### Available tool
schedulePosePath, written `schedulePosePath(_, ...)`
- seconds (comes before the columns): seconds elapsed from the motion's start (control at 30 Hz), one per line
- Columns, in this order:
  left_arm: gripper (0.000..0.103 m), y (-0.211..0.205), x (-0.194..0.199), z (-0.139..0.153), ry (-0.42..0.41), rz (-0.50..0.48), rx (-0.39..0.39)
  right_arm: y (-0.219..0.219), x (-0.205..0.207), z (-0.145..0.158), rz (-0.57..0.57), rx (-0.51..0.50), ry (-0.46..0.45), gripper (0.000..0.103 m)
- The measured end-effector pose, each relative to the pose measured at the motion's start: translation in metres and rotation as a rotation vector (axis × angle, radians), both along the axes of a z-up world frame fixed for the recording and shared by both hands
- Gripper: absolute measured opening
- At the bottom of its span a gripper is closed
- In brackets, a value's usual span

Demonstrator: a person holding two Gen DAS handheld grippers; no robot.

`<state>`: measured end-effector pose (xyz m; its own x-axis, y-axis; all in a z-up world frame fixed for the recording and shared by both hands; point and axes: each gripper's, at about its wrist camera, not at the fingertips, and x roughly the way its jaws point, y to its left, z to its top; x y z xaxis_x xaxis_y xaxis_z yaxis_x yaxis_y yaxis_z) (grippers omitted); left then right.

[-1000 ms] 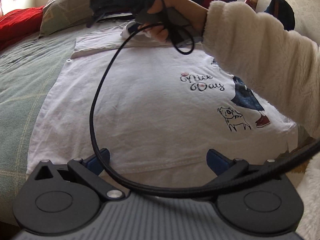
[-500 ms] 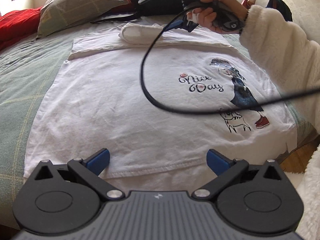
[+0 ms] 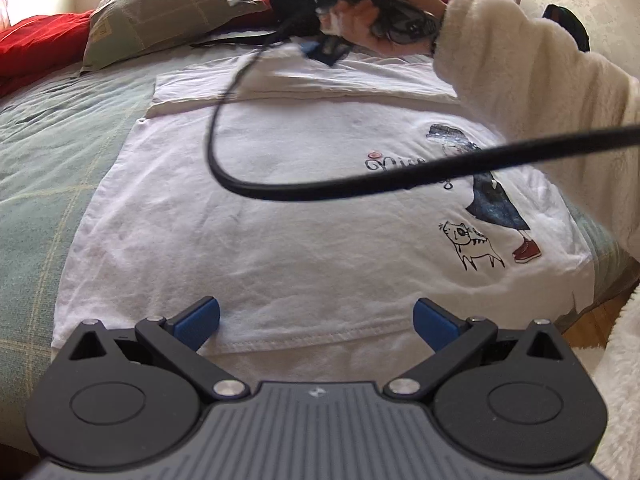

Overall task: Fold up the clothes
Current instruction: 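Lay the sleeve on the shirt near the collar and open the right gripper, then withdraw the open right gripper from the folded sleeve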

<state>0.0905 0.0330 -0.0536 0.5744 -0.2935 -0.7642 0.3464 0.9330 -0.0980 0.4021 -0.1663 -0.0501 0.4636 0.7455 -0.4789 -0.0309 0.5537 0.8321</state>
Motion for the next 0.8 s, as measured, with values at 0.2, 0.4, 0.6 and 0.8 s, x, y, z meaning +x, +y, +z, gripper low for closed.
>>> schedulePosePath(0.2, 0.102, 0.003, 0.001, -0.001, -0.002, 0.009, -0.001, 0.011, -0.005, 0.035, 0.103, 0.115, -0.157, 0.103)
schedulePosePath(0.4, 0.102, 0.003, 0.002, -0.001, -0.005, 0.006, -0.006, -0.011, -0.010, 0.036, 0.017, -0.115, -0.095, 0.103)
schedulePosePath(0.6, 0.102, 0.004, 0.003, -0.001, -0.006, -0.001, -0.006, -0.021, -0.009, 0.000, -0.006, -0.224, 0.082, 0.103)
schedulePosePath(0.8, 0.102, 0.008, 0.004, -0.002, -0.004, 0.005, -0.017, 0.019, 0.002, -0.005, 0.070, -0.185, 0.125, 0.103)
